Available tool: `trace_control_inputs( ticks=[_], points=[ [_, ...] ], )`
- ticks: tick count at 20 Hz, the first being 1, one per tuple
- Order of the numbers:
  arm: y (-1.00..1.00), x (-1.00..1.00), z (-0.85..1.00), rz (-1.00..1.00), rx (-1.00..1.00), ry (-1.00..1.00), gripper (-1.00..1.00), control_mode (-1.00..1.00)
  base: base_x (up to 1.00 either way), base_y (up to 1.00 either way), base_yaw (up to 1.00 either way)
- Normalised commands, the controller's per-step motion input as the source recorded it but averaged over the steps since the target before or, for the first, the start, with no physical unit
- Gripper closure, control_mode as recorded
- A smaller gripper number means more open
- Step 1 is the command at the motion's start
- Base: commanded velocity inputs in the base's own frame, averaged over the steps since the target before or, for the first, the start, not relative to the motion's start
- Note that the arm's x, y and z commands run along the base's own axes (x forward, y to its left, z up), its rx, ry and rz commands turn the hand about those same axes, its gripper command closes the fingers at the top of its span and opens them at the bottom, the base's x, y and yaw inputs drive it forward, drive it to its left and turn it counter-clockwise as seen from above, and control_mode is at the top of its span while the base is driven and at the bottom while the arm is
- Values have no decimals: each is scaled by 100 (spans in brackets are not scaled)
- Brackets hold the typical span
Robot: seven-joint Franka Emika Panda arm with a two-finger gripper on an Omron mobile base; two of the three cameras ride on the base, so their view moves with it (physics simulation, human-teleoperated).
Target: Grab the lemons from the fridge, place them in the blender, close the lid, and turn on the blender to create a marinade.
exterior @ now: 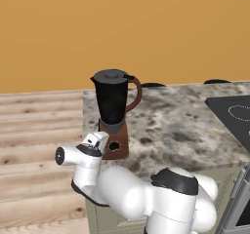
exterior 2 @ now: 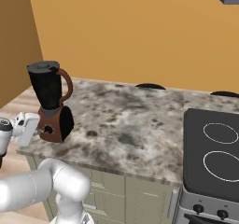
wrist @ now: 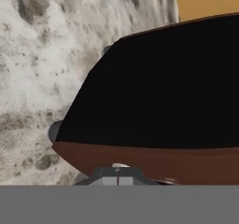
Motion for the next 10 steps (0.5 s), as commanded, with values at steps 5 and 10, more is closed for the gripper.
trace_control_inputs(
  ticks=[5, 10],
  points=[
    [-13, 74, 0, 7, 0, 0, 100, -100, 0, 0, 0],
    [-3, 87, 0, 6, 0, 0, 100, -100, 0, 0, 0]
  ],
)
